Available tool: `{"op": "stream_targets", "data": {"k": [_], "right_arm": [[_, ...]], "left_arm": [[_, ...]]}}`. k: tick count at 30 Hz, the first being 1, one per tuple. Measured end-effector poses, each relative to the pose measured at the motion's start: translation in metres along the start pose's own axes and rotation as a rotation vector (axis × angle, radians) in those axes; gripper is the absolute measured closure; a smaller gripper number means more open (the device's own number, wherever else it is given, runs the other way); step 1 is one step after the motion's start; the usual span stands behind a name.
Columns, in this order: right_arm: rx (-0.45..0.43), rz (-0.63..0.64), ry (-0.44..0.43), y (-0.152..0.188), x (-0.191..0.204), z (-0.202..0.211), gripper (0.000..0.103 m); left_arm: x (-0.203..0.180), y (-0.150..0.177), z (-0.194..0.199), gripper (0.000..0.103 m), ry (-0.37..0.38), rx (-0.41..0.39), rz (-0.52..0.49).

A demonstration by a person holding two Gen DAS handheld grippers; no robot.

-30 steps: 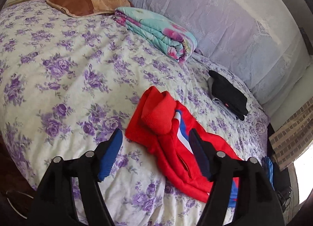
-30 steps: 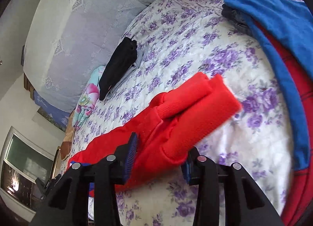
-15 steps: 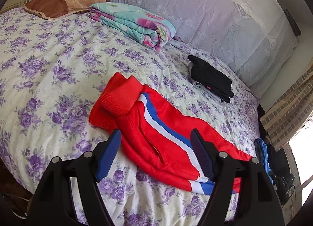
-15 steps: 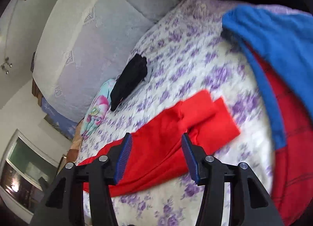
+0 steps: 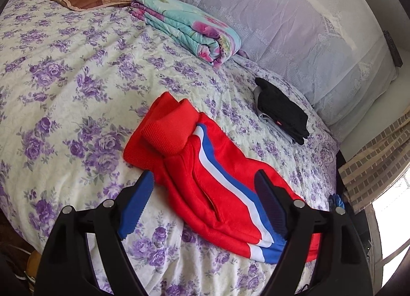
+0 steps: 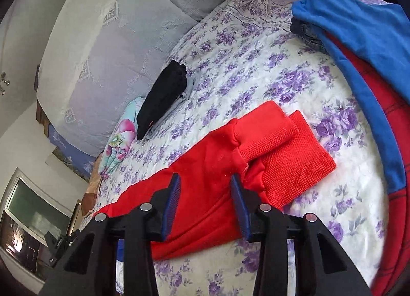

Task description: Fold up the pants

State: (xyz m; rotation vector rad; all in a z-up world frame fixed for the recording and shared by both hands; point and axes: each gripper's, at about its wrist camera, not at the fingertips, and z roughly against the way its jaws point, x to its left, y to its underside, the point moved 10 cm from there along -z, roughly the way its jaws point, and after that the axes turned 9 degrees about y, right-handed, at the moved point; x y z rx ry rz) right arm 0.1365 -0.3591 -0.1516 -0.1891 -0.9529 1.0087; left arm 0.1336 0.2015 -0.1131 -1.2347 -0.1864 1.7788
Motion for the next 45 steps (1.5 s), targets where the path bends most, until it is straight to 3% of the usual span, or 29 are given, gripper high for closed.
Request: {"op": "stream_targets", "data": {"k": [2, 8, 16, 18, 20, 21, 23, 27, 31, 34, 35, 37, 43, 45], "right_arm": [[0.001, -0.002, 0.005, 0.003, -0.003, -0.007, 0.072], [-0.048, 0.058, 0.017, -0.002, 0.004, 0.002, 0.072], [-0.03, 0.025, 0.013, 0.001, 0.0, -0.003, 0.073], [-0.036, 0.027, 0.008, 0.0, 0.002, -0.002, 0.073], [-0.056, 0.043, 0.003, -0.003, 0.006, 0.002, 0.075], [-0.069, 0.057, 0.006, -0.004, 0.008, 0.005, 0.08], [-0.082, 0.09, 0.011, -0.006, 0.011, 0.01, 0.093], [-0.045, 0.098, 0.02, -0.005, 0.01, 0.006, 0.093], [0.011, 0.067, 0.004, 0.005, 0.008, -0.005, 0.09], [0.004, 0.081, -0.005, 0.007, 0.011, -0.006, 0.09], [0.0, 0.092, -0.009, 0.007, 0.013, -0.005, 0.093], [-0.018, 0.1, -0.024, 0.005, 0.016, 0.0, 0.096], [-0.06, 0.076, -0.046, -0.01, 0.014, 0.022, 0.1], [-0.026, 0.086, -0.044, -0.01, 0.014, 0.023, 0.1]], "left_arm": [[0.003, -0.006, 0.0, 0.025, -0.005, -0.005, 0.015], [0.002, -0.02, 0.003, 0.027, -0.016, -0.033, 0.015], [0.021, -0.019, -0.021, 0.045, -0.063, 0.02, 0.064], [0.024, -0.02, -0.021, 0.05, -0.074, 0.012, 0.063], [0.025, -0.022, -0.02, 0.071, -0.083, 0.006, 0.056], [0.026, -0.022, -0.021, 0.076, -0.08, 0.009, 0.053], [0.026, -0.024, -0.021, 0.077, -0.065, 0.008, 0.058], [0.024, -0.023, -0.028, 0.077, -0.093, 0.033, 0.007], [0.024, -0.017, -0.036, 0.057, -0.098, 0.044, 0.0], [0.023, -0.017, -0.039, 0.063, -0.123, 0.037, -0.011], [0.025, -0.017, -0.038, 0.077, -0.125, 0.033, 0.0], [0.026, -0.017, -0.035, 0.085, -0.08, 0.031, 0.028], [0.011, -0.018, -0.023, 0.087, 0.052, 0.031, 0.078], [0.001, -0.022, -0.021, 0.087, 0.074, 0.033, 0.068]]}}
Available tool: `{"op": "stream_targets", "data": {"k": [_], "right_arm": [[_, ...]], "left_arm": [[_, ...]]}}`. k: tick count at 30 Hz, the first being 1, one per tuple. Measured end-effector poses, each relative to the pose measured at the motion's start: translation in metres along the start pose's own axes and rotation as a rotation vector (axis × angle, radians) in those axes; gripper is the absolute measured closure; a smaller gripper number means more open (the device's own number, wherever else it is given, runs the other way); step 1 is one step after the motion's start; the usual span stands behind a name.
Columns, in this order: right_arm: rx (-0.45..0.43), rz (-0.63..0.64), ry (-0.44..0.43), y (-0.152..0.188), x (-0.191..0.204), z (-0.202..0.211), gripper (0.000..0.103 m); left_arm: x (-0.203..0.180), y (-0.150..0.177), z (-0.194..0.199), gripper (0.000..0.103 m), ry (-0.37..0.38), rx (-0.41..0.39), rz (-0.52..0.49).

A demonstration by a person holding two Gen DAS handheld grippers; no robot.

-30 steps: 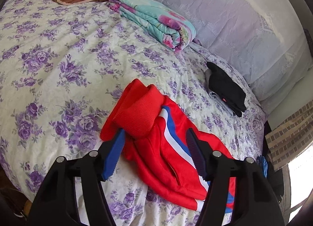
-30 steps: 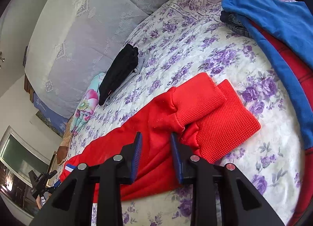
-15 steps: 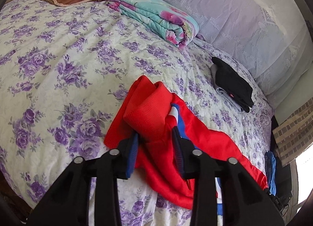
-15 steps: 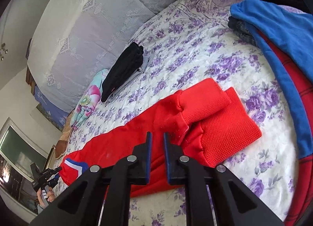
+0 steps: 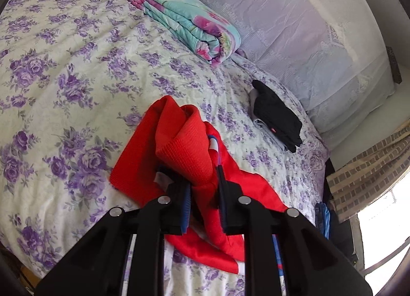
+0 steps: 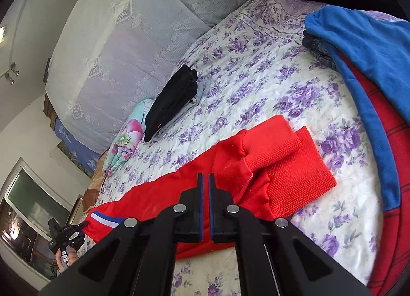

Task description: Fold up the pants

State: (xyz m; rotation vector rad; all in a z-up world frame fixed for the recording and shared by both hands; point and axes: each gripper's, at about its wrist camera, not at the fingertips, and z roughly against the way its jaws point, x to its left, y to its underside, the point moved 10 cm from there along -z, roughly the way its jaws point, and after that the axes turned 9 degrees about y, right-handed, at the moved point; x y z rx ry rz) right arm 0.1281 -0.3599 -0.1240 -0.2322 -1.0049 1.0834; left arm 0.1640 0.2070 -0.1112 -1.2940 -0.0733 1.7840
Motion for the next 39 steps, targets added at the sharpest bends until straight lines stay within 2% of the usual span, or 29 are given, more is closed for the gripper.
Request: {"op": "stream_targets", "data": {"k": [3, 5, 9, 11, 15, 16, 17, 20, 25, 30, 34, 36, 37, 38, 39], "right_arm": [[0.095, -0.037, -0.001, 0.012, -0.005, -0.003, 0.094], [0.095, -0.041, 0.032, 0.014, -0.012, -0.004, 0.084], [0.083, -0.116, 0.044, 0.008, -0.026, -0.008, 0.08], [0.091, -0.126, 0.066, 0.005, -0.03, -0.013, 0.072], [0.1, -0.1, 0.082, -0.001, -0.026, -0.022, 0.071], [0.097, -0.087, 0.072, -0.002, -0.023, -0.023, 0.075], [0.09, -0.061, 0.069, -0.004, -0.019, -0.023, 0.093], [0.05, -0.022, 0.026, -0.022, 0.0, -0.012, 0.094], [0.028, -0.042, -0.037, -0.081, 0.022, -0.018, 0.094], [0.05, -0.109, -0.033, -0.138, 0.021, -0.069, 0.094], [0.092, -0.17, 0.024, -0.167, 0.004, -0.133, 0.094], [0.133, -0.191, 0.083, -0.172, -0.01, -0.169, 0.09], [0.14, -0.21, 0.115, -0.173, -0.018, -0.181, 0.071], [0.144, -0.227, 0.151, -0.173, -0.026, -0.189, 0.04], [0.134, -0.239, 0.153, -0.174, -0.029, -0.192, 0.037]], "left_arm": [[-0.009, -0.004, -0.003, 0.087, -0.01, 0.0, -0.026], [-0.009, -0.004, -0.006, 0.087, -0.017, 0.001, -0.028], [-0.006, -0.003, -0.007, 0.087, -0.014, 0.0, -0.016], [-0.003, -0.003, -0.007, 0.087, -0.019, 0.004, -0.014], [-0.001, -0.002, -0.007, 0.087, -0.026, 0.011, -0.017], [-0.002, -0.003, -0.008, 0.087, -0.026, 0.012, -0.018], [-0.003, -0.004, -0.008, 0.087, -0.023, 0.013, -0.02], [-0.014, -0.012, -0.009, 0.087, -0.006, 0.017, -0.034], [-0.038, -0.05, -0.022, 0.087, 0.042, 0.006, -0.009], [-0.04, -0.096, -0.062, 0.087, 0.035, -0.003, 0.063], [-0.019, -0.123, -0.113, 0.086, -0.025, 0.024, 0.144], [0.003, -0.127, -0.144, 0.084, -0.086, 0.059, 0.197], [0.015, -0.126, -0.158, 0.078, -0.113, 0.076, 0.23], [0.025, -0.125, -0.169, 0.072, -0.128, 0.095, 0.254], [0.032, -0.123, -0.176, 0.072, -0.124, 0.11, 0.271]]}}
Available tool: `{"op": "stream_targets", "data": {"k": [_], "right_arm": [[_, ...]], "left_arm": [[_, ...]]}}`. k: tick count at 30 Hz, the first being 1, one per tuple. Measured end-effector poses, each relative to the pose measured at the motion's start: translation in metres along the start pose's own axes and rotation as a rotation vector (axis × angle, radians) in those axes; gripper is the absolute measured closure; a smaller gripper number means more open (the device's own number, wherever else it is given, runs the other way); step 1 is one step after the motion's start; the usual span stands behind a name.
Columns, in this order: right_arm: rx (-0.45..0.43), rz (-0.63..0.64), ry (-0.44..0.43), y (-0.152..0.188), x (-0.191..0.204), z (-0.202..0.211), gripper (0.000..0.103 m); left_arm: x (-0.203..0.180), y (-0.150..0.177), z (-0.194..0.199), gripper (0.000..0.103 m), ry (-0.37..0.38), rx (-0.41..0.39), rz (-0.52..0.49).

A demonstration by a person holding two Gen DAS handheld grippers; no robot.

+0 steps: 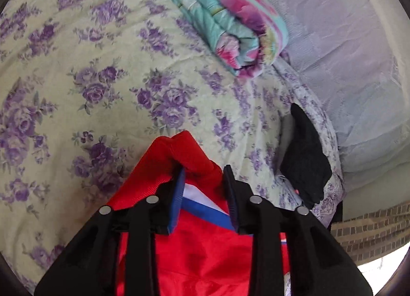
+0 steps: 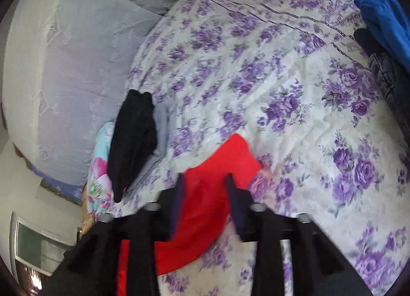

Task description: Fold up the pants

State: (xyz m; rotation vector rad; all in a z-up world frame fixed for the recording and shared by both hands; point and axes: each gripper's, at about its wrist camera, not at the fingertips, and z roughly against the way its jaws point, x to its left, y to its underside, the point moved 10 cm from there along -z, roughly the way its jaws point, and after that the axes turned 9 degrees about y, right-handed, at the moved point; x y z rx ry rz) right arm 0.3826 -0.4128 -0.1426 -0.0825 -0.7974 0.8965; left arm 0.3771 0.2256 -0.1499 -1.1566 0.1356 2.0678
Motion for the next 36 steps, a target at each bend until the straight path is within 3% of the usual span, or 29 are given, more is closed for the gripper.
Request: {"op": "stream_targets", "data": {"k": [3, 5, 7, 10, 12, 17, 22, 25, 27, 28, 30, 33, 36], "right_arm": [[-0.02, 0.038, -0.026, 0.006, 0.003, 0.009, 0.037], [-0.05, 0.07, -0.009, 0.007, 0.001, 0.022, 0.037], [-0.076, 0.079, -0.012, 0.006, -0.002, 0.036, 0.037], [-0.117, 0.078, -0.016, -0.005, -0.001, 0.05, 0.037], [-0.07, 0.115, 0.018, 0.0, 0.002, 0.043, 0.037], [0.029, 0.121, 0.042, 0.04, -0.011, 0.025, 0.037], [0.102, 0.06, -0.06, 0.053, 0.003, -0.012, 0.037], [0.103, 0.088, -0.061, 0.052, 0.024, -0.039, 0.047], [0.079, 0.109, -0.069, 0.049, 0.043, -0.046, 0.047], [0.059, 0.132, -0.088, 0.046, 0.055, -0.045, 0.045], [0.029, 0.181, -0.105, 0.039, 0.067, -0.038, 0.032], [0.038, 0.115, -0.055, 0.044, 0.039, -0.033, 0.029], [0.083, 0.053, -0.099, 0.05, 0.023, -0.035, 0.033]], "left_arm": [[-0.004, 0.0, 0.009, 0.063, 0.067, 0.01, -0.022], [-0.008, -0.003, 0.031, 0.04, 0.059, -0.029, -0.077], [-0.008, -0.012, 0.06, 0.025, 0.037, -0.103, -0.109], [-0.001, -0.027, 0.087, 0.024, 0.018, -0.164, -0.112], [0.011, -0.026, 0.094, 0.024, 0.011, -0.15, -0.088], [0.06, 0.023, 0.121, 0.024, -0.034, -0.109, -0.092], [0.097, 0.08, 0.148, 0.024, -0.019, -0.066, -0.066], [0.098, 0.105, 0.151, 0.024, -0.005, -0.056, -0.087], [0.093, 0.114, 0.15, 0.024, -0.017, -0.067, -0.116], [0.089, 0.118, 0.148, 0.024, -0.021, -0.066, -0.131], [0.081, 0.123, 0.144, 0.023, -0.017, -0.059, -0.145], [0.074, 0.125, 0.137, 0.018, 0.002, -0.048, -0.154], [0.074, 0.123, 0.128, 0.018, 0.001, -0.047, -0.142]]}}
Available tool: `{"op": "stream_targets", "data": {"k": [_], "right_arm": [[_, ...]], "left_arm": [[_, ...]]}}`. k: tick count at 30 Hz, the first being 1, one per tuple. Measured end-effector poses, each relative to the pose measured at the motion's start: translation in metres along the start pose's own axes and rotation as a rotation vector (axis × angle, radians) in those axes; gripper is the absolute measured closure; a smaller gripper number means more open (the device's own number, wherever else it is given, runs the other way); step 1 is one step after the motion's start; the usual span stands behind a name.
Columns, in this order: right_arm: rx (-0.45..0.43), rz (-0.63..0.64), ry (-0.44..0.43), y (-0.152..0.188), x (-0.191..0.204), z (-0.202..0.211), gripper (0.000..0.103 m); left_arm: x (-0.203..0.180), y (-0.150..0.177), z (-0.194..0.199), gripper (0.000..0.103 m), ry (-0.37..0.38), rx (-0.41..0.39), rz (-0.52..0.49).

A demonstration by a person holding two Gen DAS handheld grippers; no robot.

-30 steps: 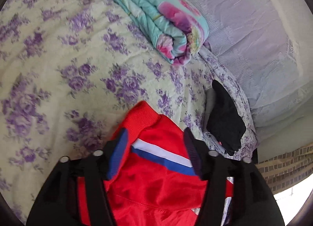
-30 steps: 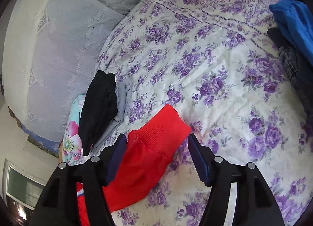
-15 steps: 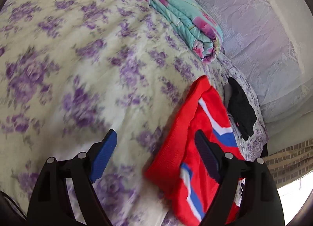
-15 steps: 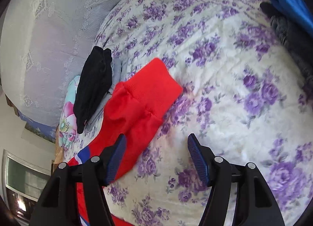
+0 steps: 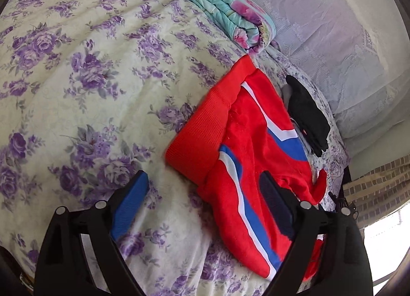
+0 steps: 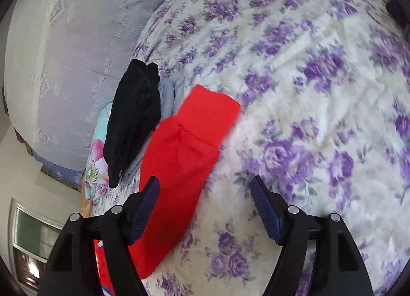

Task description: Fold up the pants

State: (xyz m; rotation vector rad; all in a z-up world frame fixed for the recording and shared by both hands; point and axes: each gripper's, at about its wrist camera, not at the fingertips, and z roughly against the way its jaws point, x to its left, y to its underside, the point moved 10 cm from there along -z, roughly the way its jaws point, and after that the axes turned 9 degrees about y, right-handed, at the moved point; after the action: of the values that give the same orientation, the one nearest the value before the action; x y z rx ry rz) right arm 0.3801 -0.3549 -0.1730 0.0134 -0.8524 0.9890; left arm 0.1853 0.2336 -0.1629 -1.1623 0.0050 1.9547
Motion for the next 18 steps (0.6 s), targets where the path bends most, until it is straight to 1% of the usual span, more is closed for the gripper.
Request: {"op": "stream_targets", "data": {"k": [3, 5, 6, 7, 8, 9, 10, 12, 13, 14, 15, 17, 18], "right_arm": [[-0.003, 0.014, -0.038, -0.003, 0.015, -0.008, 0.034], [0.024, 0.019, -0.045, -0.006, 0.025, -0.026, 0.036], [0.033, 0.009, -0.044, -0.007, 0.027, -0.035, 0.038], [0.037, 0.002, -0.047, -0.008, 0.029, -0.041, 0.047], [0.037, 0.007, -0.05, -0.008, 0.032, -0.045, 0.061], [0.031, 0.014, -0.049, -0.006, 0.034, -0.045, 0.074], [0.014, 0.021, -0.054, -0.005, 0.035, -0.04, 0.093], [-0.054, 0.072, -0.058, -0.005, 0.04, -0.015, 0.096], [-0.085, 0.098, -0.06, -0.006, 0.042, -0.001, 0.097], [-0.113, 0.114, -0.06, -0.005, 0.041, 0.016, 0.097], [-0.129, 0.115, -0.054, -0.004, 0.036, 0.032, 0.097], [-0.129, 0.088, -0.026, 0.002, 0.014, 0.054, 0.097], [-0.111, 0.068, -0.006, 0.006, 0.0, 0.059, 0.097]], "left_arm": [[-0.003, -0.003, -0.004, 0.017, 0.006, -0.017, 0.01], [-0.005, -0.005, -0.007, 0.017, 0.023, -0.02, 0.018], [-0.005, -0.006, -0.009, 0.016, 0.027, -0.021, 0.027], [-0.004, -0.008, -0.011, 0.016, 0.028, -0.025, 0.035], [-0.004, -0.009, -0.013, 0.016, 0.025, -0.031, 0.037], [-0.004, -0.011, -0.014, 0.016, 0.022, -0.036, 0.035], [-0.004, -0.012, -0.016, 0.016, 0.017, -0.042, 0.036], [-0.006, -0.015, -0.016, 0.018, 0.017, -0.056, 0.042], [-0.006, -0.016, -0.016, 0.025, 0.018, -0.061, 0.043], [-0.005, -0.017, -0.015, 0.029, 0.011, -0.064, 0.046], [-0.005, -0.018, -0.014, 0.031, 0.01, -0.069, 0.05], [-0.002, -0.017, -0.011, 0.039, 0.009, -0.074, 0.057], [-0.001, -0.016, -0.01, 0.04, 0.01, -0.076, 0.056]]}}
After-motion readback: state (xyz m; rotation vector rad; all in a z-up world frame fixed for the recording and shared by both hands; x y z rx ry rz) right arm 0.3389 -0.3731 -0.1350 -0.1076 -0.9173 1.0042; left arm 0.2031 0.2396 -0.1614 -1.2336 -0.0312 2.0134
